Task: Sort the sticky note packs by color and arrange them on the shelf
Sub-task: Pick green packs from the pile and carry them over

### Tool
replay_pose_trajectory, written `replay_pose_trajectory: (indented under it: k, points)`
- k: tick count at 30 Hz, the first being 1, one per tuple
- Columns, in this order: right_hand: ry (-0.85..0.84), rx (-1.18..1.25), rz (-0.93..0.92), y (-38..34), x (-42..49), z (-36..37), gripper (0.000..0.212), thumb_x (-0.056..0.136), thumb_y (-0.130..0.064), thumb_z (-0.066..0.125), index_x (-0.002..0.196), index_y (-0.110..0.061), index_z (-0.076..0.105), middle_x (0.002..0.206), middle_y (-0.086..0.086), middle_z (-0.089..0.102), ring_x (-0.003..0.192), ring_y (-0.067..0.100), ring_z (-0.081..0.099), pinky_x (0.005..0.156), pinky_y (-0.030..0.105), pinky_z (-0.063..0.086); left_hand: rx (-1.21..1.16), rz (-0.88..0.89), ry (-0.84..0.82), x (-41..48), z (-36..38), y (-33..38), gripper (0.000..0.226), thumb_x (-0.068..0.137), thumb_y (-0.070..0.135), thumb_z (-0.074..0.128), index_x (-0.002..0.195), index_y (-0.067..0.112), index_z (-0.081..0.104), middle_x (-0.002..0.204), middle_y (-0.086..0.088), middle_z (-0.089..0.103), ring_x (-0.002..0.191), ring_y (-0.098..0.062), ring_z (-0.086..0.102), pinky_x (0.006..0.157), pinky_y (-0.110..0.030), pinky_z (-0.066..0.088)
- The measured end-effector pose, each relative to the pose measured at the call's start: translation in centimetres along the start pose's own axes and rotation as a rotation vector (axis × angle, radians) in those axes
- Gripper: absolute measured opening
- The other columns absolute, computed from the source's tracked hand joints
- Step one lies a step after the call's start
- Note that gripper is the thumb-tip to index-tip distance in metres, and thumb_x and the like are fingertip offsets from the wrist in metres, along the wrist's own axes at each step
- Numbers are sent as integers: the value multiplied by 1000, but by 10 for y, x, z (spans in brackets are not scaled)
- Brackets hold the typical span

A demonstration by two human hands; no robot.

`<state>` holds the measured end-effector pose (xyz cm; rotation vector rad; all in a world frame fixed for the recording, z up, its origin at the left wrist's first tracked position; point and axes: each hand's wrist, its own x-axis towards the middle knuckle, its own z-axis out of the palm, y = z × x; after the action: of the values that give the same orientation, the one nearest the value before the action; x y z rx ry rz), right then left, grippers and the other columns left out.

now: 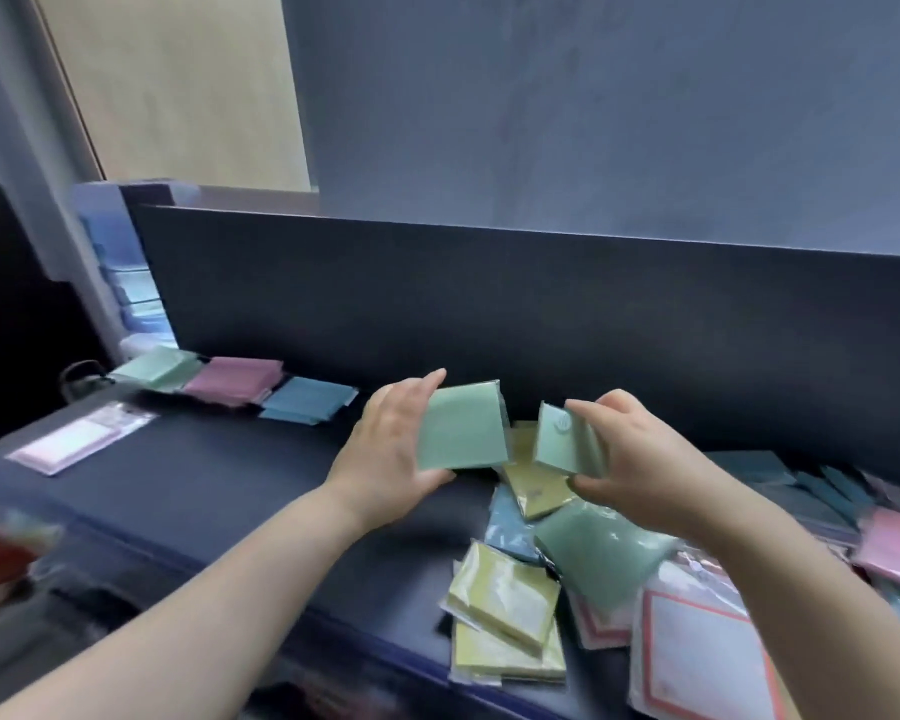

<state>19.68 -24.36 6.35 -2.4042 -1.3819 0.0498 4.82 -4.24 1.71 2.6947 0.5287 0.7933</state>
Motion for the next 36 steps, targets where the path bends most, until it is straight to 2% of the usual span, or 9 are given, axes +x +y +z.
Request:
replay_pose_trajectory:
  k: [2, 7, 10, 12, 16, 26, 28, 30, 36]
  points:
    - [5, -1, -41, -13, 8, 8, 78, 82, -35, 66, 148, -25, 26, 126, -10, 32, 97, 11, 51, 78, 18, 43, 11, -12, 8, -4, -6, -12, 100, 72, 33, 79, 150, 27, 16, 148, 4, 31, 137, -17, 22, 113, -25, 15]
    - [-25, 11, -121, -50, 34, 26, 77, 81, -32, 66, 147, -25, 27, 113, -15, 27, 97, 8, 45, 73, 14, 43, -7, -54, 9, -14, -21, -47, 98, 73, 33, 78, 150, 27, 16, 149, 5, 29, 139, -16, 20, 114, -26, 15]
    - [-43, -21, -179, -79, 55, 38, 76, 80, -34, 66, 146, -24, 31, 115, -13, 31, 106, 8, 45, 84, 16, 35, -15, -69, 10, -18, -33, -78, 98, 73, 35, 77, 150, 27, 16, 149, 5, 29, 139, -16, 21, 115, -27, 16]
    - [-49, -32, -205, -102, 72, 49, 75, 79, -35, 66, 145, -25, 33, 115, -13, 34, 106, 7, 46, 83, 14, 33, -30, -93, 6, -20, -44, -103, 99, 73, 37, 77, 150, 28, 16, 149, 6, 29, 138, -15, 21, 115, -27, 17]
    - [-53, -16, -223, -154, 112, 74, 75, 79, -38, 65, 146, -26, 32, 116, -15, 34, 104, 4, 45, 85, 12, 31, -50, -137, 10, -19, -74, -168, 99, 71, 35, 79, 149, 27, 18, 147, 6, 31, 137, -15, 24, 111, -21, 13]
    - [-56, 52, -209, -292, 226, 147, 75, 80, -37, 67, 146, -24, 33, 119, -13, 37, 101, 3, 45, 79, 8, 31, 65, -273, 4, 17, -160, -357, 96, 72, 42, 77, 148, 22, 23, 150, 1, 33, 138, -21, 28, 113, -28, 17]
    - [-57, 72, -186, -310, 243, 160, 77, 81, -38, 67, 147, -22, 31, 119, -14, 35, 104, 5, 46, 85, 12, 35, 113, -281, -17, 27, -170, -384, 94, 71, 44, 77, 147, 22, 26, 149, 1, 36, 136, -22, 32, 113, -31, 20]
    - [-51, 93, -167, -325, 260, 171, 80, 81, -41, 66, 148, -21, 29, 117, -15, 33, 102, 6, 46, 81, 19, 43, 126, -287, -53, 38, -175, -405, 93, 69, 45, 77, 146, 23, 29, 147, 1, 38, 134, -22, 36, 113, -35, 25]
    - [72, 138, -150, -362, 306, 194, 73, 83, -34, 67, 146, -24, 30, 124, -10, 40, 103, 2, 39, 83, 9, 25, 24, -279, -258, 61, -169, -443, 97, 69, 46, 78, 148, 26, 25, 150, 3, 36, 134, -19, 38, 110, -31, 31]
